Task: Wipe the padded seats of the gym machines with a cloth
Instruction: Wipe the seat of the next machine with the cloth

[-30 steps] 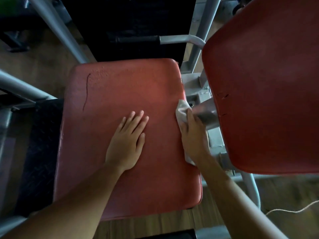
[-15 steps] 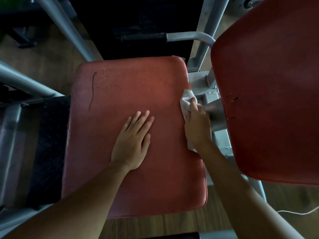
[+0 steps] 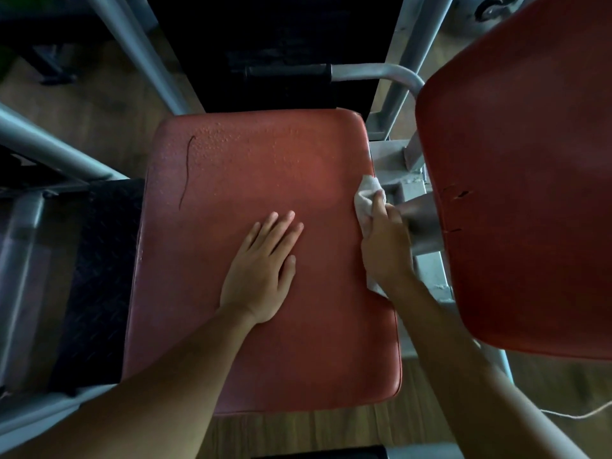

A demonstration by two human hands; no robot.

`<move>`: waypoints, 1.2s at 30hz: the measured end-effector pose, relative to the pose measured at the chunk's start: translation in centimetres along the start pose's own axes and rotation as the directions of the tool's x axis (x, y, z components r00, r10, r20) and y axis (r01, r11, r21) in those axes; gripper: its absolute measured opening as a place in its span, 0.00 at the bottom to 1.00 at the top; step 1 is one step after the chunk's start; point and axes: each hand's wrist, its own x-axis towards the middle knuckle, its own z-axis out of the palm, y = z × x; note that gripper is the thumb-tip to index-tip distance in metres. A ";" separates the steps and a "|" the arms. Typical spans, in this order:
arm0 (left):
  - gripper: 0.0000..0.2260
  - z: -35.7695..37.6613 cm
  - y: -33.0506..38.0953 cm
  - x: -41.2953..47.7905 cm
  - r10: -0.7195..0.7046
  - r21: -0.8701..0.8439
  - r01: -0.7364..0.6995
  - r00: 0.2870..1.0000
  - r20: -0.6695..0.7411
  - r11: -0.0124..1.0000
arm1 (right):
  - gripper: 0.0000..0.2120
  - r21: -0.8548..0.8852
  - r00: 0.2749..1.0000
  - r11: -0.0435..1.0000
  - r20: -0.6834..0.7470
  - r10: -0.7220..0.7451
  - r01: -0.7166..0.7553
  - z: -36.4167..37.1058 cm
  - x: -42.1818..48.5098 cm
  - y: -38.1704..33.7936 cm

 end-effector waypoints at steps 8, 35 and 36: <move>0.24 0.0 -0.1 0.0 -0.004 -0.027 0.004 1.000 -0.006 1.000 | 0.27 -0.058 0.997 0.996 0.038 0.068 -0.066 -0.3 -5.7 1.4; 0.23 -1.0 -2.3 2.8 0.175 -0.020 -0.174 0.983 0.053 0.985 | 0.21 0.108 1.000 0.994 -0.022 -0.002 0.004 -0.8 14.4 -4.3; 0.23 -1.0 -2.3 2.9 0.175 -0.024 -0.174 0.983 0.052 0.985 | 0.21 0.131 1.000 0.991 -0.019 0.002 0.000 -1.0 15.5 -4.6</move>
